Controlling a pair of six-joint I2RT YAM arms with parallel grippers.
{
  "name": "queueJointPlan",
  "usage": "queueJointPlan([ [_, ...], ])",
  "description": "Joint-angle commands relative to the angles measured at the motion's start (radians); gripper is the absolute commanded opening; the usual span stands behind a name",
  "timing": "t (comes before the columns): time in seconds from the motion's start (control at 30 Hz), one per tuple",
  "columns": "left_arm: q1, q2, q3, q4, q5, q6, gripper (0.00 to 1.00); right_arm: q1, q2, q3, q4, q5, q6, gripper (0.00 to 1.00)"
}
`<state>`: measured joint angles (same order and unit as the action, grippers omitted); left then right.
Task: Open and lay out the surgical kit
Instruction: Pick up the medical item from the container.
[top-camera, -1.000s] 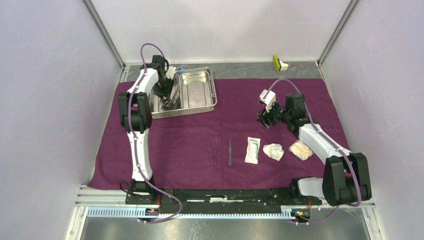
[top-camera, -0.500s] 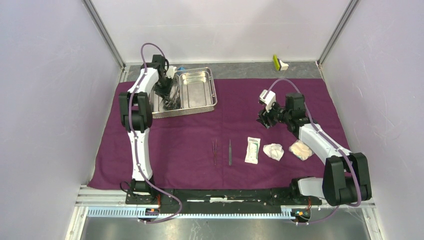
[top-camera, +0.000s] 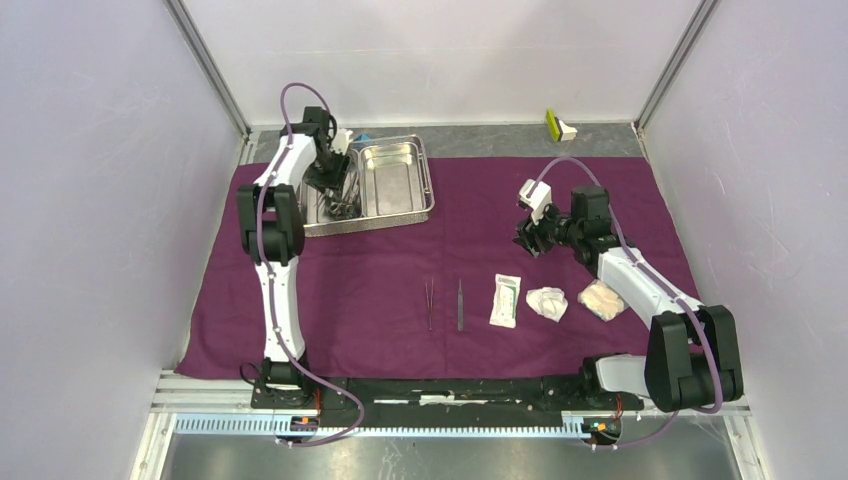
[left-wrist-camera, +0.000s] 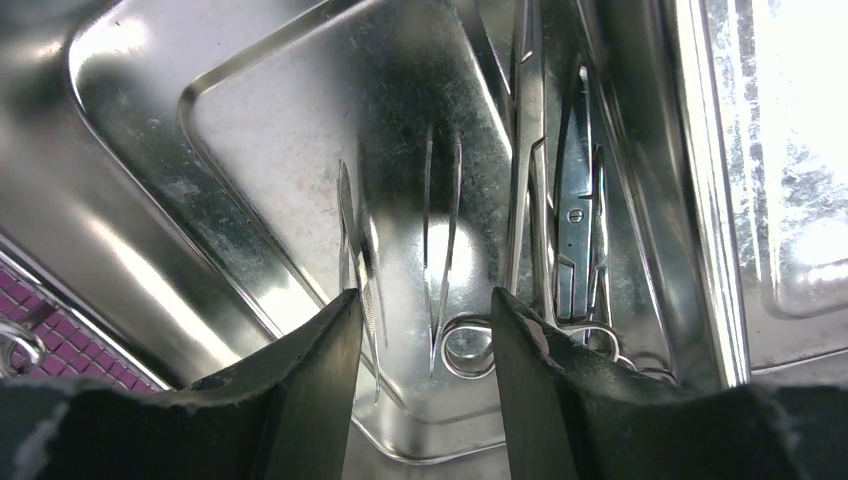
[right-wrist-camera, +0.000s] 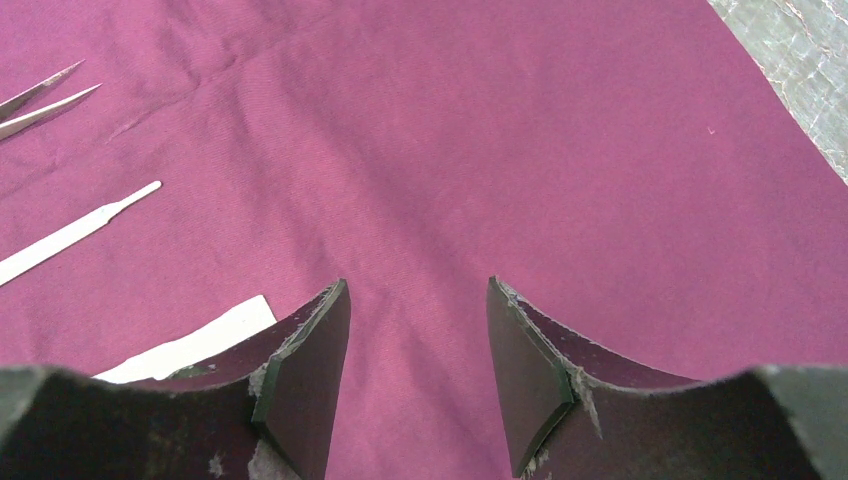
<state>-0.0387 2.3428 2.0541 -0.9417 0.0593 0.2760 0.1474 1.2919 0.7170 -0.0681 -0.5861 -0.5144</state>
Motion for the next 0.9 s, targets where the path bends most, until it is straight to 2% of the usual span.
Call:
queueJointPlan([
  [0.0,0.007,-0.080,0.017,-0.001,0.034,0.025,0.58,-0.004,0.005,0.025,0.025,-0.014,-0.009,0.59],
  [0.33,0.007,-0.154,-0.005,-0.001,0.047,0.029,0.55,-0.005,0.004,0.022,0.028,-0.017,-0.008,0.60],
  [0.43,0.007,-0.182,-0.006,0.000,0.036,0.053,0.47,-0.005,0.003,0.022,0.029,-0.018,-0.005,0.59],
  [0.63,0.007,-0.222,-0.037,0.001,0.004,0.103,0.19,-0.006,0.007,0.022,0.032,-0.026,0.005,0.60],
  [0.77,0.007,-0.234,-0.057,0.000,0.020,0.103,0.06,-0.005,0.007,0.024,0.037,-0.031,0.013,0.60],
  [0.87,0.007,-0.249,-0.067,0.000,0.061,0.120,0.02,-0.003,0.008,0.030,0.043,-0.042,0.028,0.60],
])
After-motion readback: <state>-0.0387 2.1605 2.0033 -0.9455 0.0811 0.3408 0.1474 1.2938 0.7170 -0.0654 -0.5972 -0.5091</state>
